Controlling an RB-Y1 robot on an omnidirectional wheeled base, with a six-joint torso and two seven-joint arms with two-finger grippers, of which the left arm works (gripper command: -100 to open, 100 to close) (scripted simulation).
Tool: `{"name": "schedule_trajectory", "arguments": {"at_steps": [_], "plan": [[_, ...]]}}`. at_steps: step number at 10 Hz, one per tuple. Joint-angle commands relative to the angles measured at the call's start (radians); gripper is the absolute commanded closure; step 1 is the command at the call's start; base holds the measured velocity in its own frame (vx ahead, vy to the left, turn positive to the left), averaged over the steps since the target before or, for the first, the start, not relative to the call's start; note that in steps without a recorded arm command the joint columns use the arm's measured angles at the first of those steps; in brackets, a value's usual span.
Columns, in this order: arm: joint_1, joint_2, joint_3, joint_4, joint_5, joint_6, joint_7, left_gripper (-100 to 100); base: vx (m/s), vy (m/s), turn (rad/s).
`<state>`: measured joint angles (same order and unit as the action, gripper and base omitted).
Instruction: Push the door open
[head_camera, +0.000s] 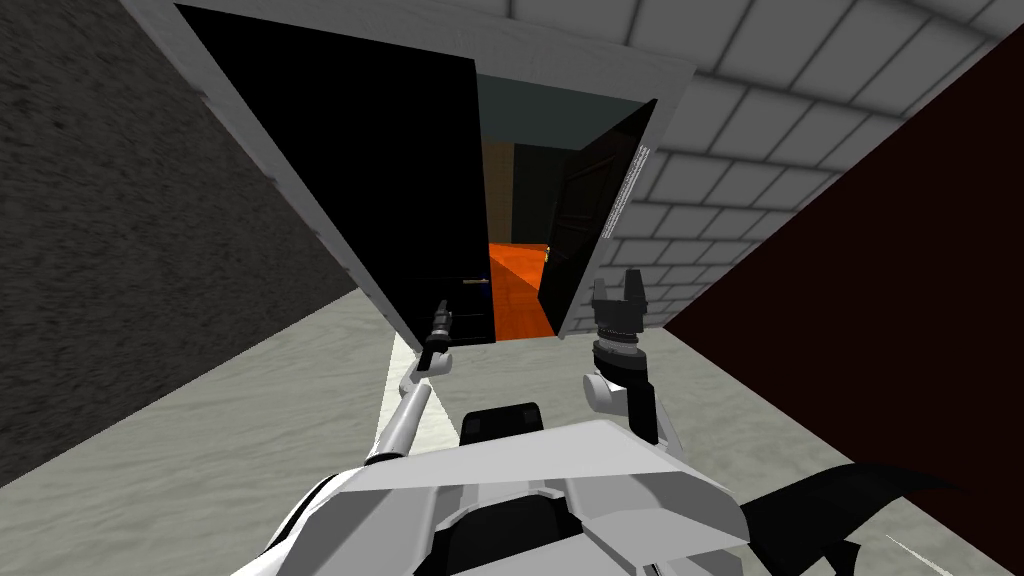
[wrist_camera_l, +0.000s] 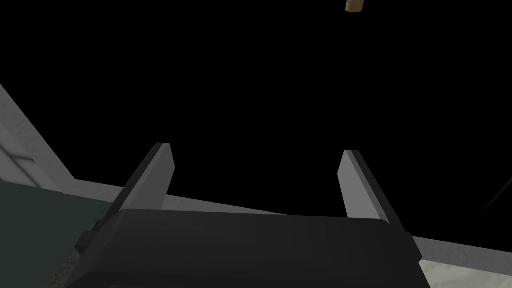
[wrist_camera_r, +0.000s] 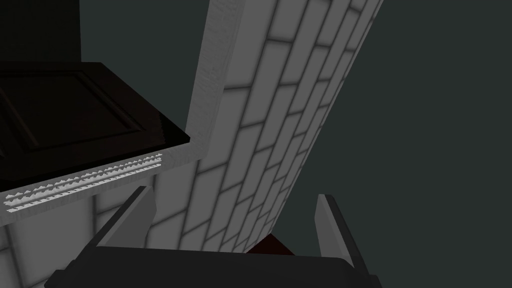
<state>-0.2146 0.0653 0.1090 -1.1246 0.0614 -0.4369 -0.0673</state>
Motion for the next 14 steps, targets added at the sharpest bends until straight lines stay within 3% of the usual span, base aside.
{"name": "schedule_trajectory", "arguments": {"at_steps": [1, 2, 5, 6, 14], "plan": [[-0.028, -0.006, 0.003, 0.050, 0.002, -0.005, -0.006, -100, 0.102, -0.008, 0.001], [-0.028, -0.006, 0.003, 0.054, 0.002, -0.005, -0.006, -100, 0.063, -0.002, 0.001], [-0.078, -0.015, 0.008, 0.136, 0.006, -0.008, -0.013, -100, 0.072, -0.004, 0.000], [-0.078, -0.015, 0.008, 0.136, 0.006, -0.008, -0.013, -100, 0.073, -0.012, 0.003], [-0.192, -0.043, 0.020, 0.324, 0.015, -0.015, -0.030, -100, 0.086, -0.006, 0.000]]}}
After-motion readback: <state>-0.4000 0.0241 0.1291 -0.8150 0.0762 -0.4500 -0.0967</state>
